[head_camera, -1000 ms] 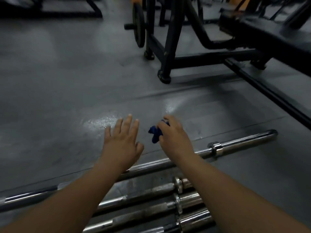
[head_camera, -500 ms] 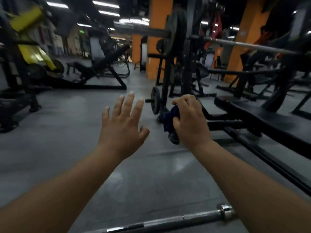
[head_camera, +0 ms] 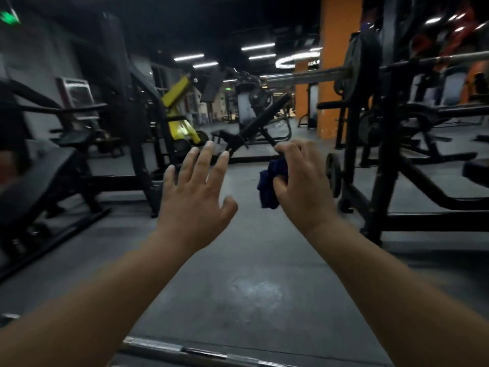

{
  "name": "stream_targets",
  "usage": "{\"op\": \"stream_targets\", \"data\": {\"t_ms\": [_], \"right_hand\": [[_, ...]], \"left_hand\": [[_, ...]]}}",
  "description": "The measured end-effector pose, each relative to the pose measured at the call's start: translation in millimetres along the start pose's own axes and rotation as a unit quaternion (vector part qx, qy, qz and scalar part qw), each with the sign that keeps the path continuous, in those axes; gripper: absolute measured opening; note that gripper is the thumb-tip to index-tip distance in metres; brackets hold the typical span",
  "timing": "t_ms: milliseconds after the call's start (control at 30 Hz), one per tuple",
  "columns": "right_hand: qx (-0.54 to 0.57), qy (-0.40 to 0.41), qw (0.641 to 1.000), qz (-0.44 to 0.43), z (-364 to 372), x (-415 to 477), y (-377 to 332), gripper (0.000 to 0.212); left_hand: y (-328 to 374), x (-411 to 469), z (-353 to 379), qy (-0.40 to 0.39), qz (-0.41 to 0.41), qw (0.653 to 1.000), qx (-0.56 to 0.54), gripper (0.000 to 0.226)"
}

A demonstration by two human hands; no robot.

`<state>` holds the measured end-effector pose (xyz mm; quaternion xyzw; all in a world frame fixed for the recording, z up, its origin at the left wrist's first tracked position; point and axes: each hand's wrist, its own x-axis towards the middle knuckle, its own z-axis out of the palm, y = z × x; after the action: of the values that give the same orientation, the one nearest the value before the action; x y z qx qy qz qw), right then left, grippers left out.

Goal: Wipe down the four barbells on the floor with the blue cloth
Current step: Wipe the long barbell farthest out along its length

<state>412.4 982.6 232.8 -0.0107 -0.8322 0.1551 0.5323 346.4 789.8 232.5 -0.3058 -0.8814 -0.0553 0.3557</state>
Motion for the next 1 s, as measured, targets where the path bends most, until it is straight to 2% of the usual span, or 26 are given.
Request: {"op": "stream_targets", "data": {"t_ms": [267,700,1000], "right_hand": [[0.051,-0.029,0.998,-0.012,40,8,-59,0.042],[0.066,-0.074,0.995,-0.019,132,-21,-154,0.047],[0.074,-0.078,0.994,-0.022,160,-40,-243,0.047]], "left_hand": [[-68,-24,-12,0.020,-0.050,0.999,0.010,0.077],[-184,-79,7,-0.013,-0.057,0.998,0.026,0.077],[-260,-129,-19,-0.010,-0.062,0.998,0.031,0.079]]}}
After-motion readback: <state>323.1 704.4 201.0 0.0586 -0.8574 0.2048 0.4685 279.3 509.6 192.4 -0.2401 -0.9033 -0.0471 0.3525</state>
